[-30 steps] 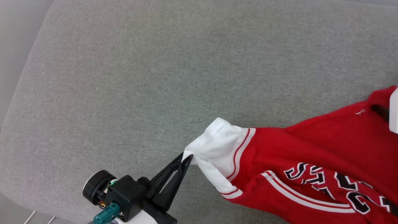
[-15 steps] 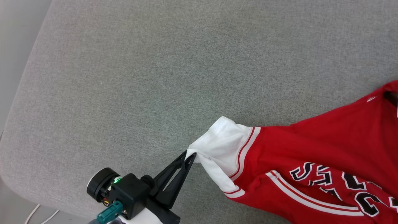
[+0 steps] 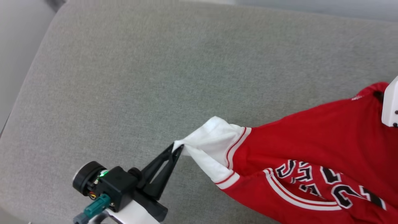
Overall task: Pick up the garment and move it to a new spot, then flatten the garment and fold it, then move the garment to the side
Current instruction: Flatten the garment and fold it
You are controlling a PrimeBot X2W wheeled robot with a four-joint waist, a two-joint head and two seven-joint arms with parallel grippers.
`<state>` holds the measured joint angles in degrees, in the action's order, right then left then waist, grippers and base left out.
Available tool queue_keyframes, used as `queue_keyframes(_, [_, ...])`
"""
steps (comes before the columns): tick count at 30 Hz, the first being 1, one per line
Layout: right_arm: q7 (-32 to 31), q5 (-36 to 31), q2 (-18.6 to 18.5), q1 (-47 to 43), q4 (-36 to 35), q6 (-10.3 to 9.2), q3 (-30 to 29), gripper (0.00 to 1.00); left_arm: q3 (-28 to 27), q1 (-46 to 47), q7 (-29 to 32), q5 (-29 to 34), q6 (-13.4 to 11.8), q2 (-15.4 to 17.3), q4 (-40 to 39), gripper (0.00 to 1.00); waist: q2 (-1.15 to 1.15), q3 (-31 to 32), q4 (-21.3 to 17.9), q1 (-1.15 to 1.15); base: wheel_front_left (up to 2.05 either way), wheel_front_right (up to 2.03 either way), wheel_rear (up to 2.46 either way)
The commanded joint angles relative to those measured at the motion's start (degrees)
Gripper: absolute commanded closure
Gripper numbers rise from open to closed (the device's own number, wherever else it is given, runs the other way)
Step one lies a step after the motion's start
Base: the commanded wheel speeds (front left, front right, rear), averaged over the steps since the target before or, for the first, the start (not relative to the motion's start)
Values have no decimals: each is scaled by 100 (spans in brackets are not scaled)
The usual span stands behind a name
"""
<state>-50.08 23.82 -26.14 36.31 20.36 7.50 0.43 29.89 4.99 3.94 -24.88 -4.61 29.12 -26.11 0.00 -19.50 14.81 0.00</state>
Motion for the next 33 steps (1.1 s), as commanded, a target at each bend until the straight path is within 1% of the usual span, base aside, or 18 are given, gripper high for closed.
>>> queue_keyframes(1, [70, 70, -1, 14, -47, -2, -8, 100, -47, 70, -7, 3, -38, 47, -31, 100, 0, 226, -174, 0, 0, 0, 0])
queue_keyframes(7, [616, 460, -16, 162, -464, -2, -62, 100, -351, 289, 50, -14, -76, 235, -161, 100, 0, 790, -522, 0, 0, 0, 0])
queue_keyframes(12, [856, 729, -7, 307, -949, -2, -117, 100, -734, 720, 97, -92, -93, 368, -301, 100, 0, 1192, -825, 0, 0, 0, 0])
queue_keyframes(16, [953, 857, 70, 448, -1356, -2, -163, 100, -1065, 1197, 120, -232, -107, 389, -360, 100, 0, 1412, -1051, 0, 0, 0, 0])
queue_keyframes(22, [1026, 971, 197, 651, -1936, -2, -172, 100, -1492, 1916, 232, -424, -78, 476, -360, 100, 0, 1575, -1355, 0, 0, 0, 0])
queue_keyframes(28, [999, 1059, 345, 748, -2462, -2, -254, 100, -1896, 2507, 355, -649, -130, 577, -353, 100, 0, 1648, -1595, 0, 0, 0, 0])
queue_keyframes(31, [959, 1086, 435, 801, -2699, -2, -324, 100, -2060, 2777, 495, -760, -155, 654, -361, 100, 0, 1650, -1698, 0, 0, 0, 0])
queue_keyframes(32, [947, 1077, 527, 871, -2926, -2, -423, 100, -2208, 3087, 640, -893, -153, 724, -341, 100, 0, 1593, -1798, 0, 0, 0, 0])
queue_keyframes(33, [956, 1066, 557, 891, -2991, -2, -458, 100, -2248, 3198, 696, -936, -156, 748, -314, 100, 0, 1559, -1828, 0, 0, 0, 0])
